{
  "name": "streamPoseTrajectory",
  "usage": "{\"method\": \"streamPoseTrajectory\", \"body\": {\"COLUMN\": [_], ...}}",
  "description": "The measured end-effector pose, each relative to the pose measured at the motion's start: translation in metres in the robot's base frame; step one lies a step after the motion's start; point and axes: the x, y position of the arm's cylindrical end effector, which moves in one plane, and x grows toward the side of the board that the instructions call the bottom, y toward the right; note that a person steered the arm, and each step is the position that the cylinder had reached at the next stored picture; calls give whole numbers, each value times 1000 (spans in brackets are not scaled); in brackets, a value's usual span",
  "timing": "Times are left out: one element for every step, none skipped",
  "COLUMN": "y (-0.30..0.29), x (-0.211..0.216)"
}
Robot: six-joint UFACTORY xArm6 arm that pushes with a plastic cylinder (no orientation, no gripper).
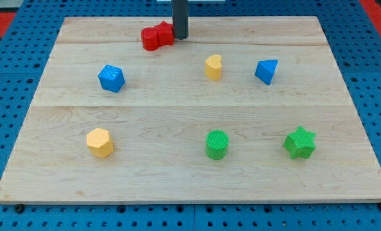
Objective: Push the blue cube into the red circle
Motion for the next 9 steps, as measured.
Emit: {"method": "streamPoseTrajectory", "body": {"y": [16,20,11,3,9,10,5,-2,-58], "x": [6,50,103,108,108,140,168,168,168]}}
